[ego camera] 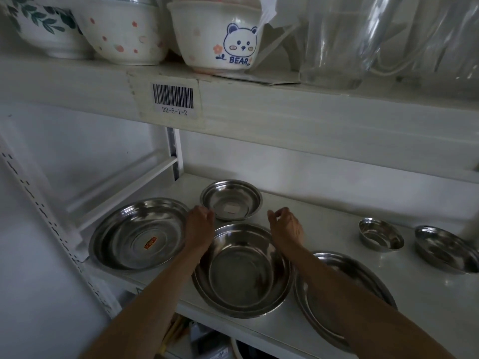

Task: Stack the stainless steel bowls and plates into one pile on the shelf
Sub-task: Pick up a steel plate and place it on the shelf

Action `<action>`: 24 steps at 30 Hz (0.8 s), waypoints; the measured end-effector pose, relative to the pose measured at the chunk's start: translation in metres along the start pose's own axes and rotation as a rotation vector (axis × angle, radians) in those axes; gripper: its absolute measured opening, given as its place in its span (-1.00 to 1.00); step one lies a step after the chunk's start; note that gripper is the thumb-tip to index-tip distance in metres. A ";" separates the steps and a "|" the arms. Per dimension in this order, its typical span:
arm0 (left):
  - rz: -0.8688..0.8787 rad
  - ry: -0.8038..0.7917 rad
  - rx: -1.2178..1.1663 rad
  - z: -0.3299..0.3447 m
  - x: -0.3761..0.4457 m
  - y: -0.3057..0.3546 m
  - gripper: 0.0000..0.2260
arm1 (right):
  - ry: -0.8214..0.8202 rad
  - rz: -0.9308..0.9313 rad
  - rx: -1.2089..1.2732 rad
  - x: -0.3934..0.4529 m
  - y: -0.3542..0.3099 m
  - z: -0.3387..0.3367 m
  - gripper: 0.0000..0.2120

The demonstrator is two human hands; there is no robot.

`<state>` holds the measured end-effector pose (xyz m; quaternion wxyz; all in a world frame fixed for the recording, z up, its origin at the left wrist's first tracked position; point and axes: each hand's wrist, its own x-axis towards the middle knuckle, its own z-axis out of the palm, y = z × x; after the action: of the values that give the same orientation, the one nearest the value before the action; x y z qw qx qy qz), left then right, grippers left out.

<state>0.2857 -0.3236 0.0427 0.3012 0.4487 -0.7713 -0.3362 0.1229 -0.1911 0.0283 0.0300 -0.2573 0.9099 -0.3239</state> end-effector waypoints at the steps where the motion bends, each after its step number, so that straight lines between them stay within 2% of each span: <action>1: -0.029 -0.020 0.037 0.004 0.009 0.001 -0.61 | -0.022 0.017 -0.003 0.007 -0.003 0.003 -0.57; 5: -0.186 -0.161 0.140 0.018 0.029 0.003 -0.48 | -0.144 0.151 0.005 0.033 -0.016 0.015 -0.47; 10: -0.296 -0.268 0.132 0.029 0.050 -0.003 -0.49 | -0.272 0.292 0.136 0.056 -0.026 0.021 -0.39; 18: -0.483 -0.261 -0.098 0.044 0.074 -0.015 -0.52 | -0.410 0.287 0.156 0.076 -0.030 0.041 -0.51; 24: -0.592 -0.215 -0.317 0.054 0.091 -0.027 -0.44 | -0.410 0.347 0.229 0.095 -0.026 0.064 -0.42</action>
<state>0.2203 -0.4016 0.0044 0.1738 0.5627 -0.5730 -0.5699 0.0665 -0.2918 0.0040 0.2973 -0.1529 0.8727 -0.3559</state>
